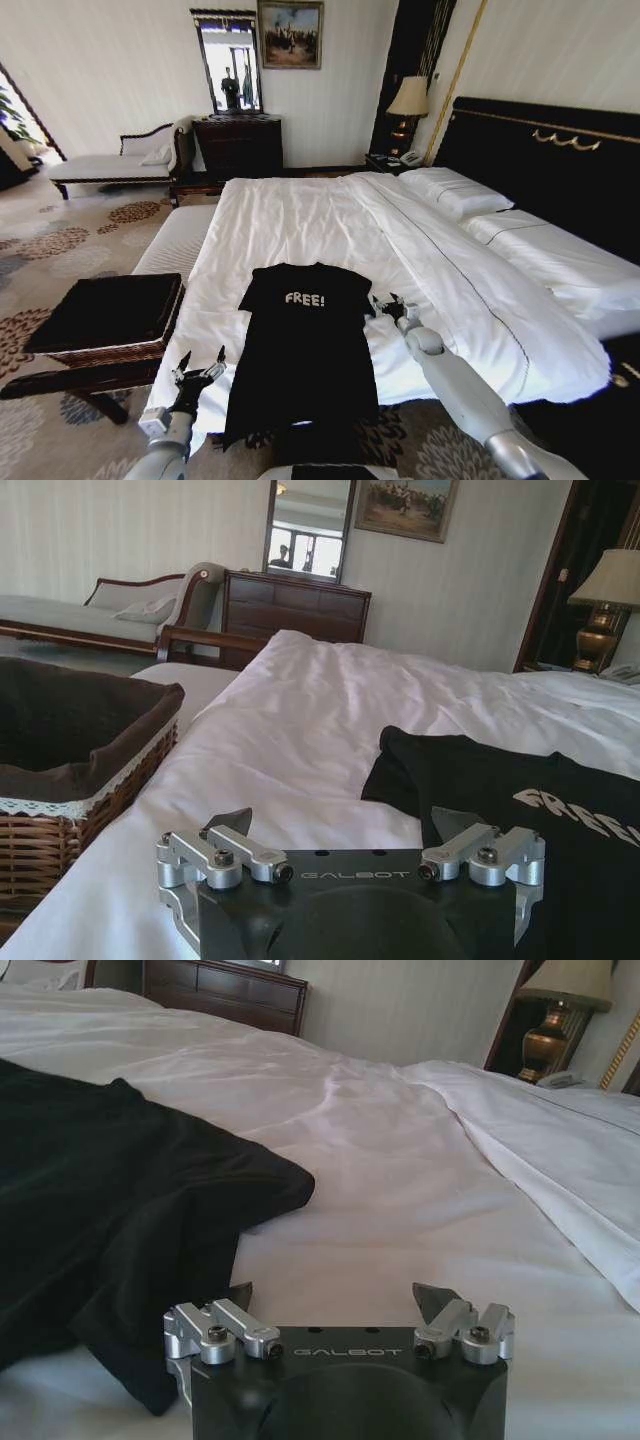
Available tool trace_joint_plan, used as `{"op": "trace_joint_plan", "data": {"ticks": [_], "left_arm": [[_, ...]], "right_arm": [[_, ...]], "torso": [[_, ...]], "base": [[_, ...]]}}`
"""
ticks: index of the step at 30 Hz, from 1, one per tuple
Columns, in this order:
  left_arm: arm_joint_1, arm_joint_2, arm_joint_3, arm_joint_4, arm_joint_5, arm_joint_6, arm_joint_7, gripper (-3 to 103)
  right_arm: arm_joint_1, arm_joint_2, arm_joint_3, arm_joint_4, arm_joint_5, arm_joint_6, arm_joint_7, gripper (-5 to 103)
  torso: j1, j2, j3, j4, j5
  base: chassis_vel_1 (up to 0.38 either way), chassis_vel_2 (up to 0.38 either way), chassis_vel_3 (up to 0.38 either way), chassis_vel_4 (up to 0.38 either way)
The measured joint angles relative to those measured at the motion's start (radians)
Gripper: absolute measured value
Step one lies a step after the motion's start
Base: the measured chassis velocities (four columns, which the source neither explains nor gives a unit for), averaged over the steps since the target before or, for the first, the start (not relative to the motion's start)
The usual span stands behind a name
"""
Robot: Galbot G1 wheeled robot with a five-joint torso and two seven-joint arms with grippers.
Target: Fold the clothes on the bed and place them into the basket.
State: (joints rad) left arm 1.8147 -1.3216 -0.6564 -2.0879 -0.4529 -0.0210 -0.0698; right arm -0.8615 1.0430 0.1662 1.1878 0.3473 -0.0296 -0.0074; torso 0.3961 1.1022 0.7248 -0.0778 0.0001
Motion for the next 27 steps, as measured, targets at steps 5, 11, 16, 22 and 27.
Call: {"op": "trace_joint_plan", "data": {"ticks": [5,11,16,22,27], "left_arm": [[0.003,0.002,-0.007,-0.001,-0.005,0.000,0.001,100],[-0.072,0.033,0.016,0.030,-0.036,0.024,-0.007,100],[-0.224,0.072,0.074,0.099,-0.161,0.099,-0.039,100],[-0.390,0.092,0.150,0.201,-0.331,0.167,-0.089,100],[-0.537,0.081,0.199,0.338,-0.434,0.190,-0.100,100]], "right_arm": [[-0.002,0.002,-0.002,-0.008,-0.016,0.013,-0.001,99],[0.004,0.011,0.012,0.010,0.048,-0.004,0.029,100],[-0.008,0.001,0.019,0.050,0.065,-0.017,0.043,100],[-0.025,-0.007,0.023,0.074,0.075,-0.026,0.053,100],[-0.033,-0.026,0.026,0.092,0.092,-0.035,0.062,100]], "torso": [[0.000,0.000,0.000,-0.0001,-0.0002],[0.000,0.000,0.000,0.0003,-0.0003],[0.000,0.000,0.000,-0.0004,-0.0002],[0.000,0.000,0.000,-0.0002,-0.0001],[0.000,0.000,0.000,-0.0002,-0.0001]], "base": [[0.000,0.000,0.000,0.000],[0.000,0.000,0.000,0.000],[0.000,0.000,0.000,0.000],[0.000,0.000,0.000,0.000],[0.000,0.000,0.000,0.000]]}}
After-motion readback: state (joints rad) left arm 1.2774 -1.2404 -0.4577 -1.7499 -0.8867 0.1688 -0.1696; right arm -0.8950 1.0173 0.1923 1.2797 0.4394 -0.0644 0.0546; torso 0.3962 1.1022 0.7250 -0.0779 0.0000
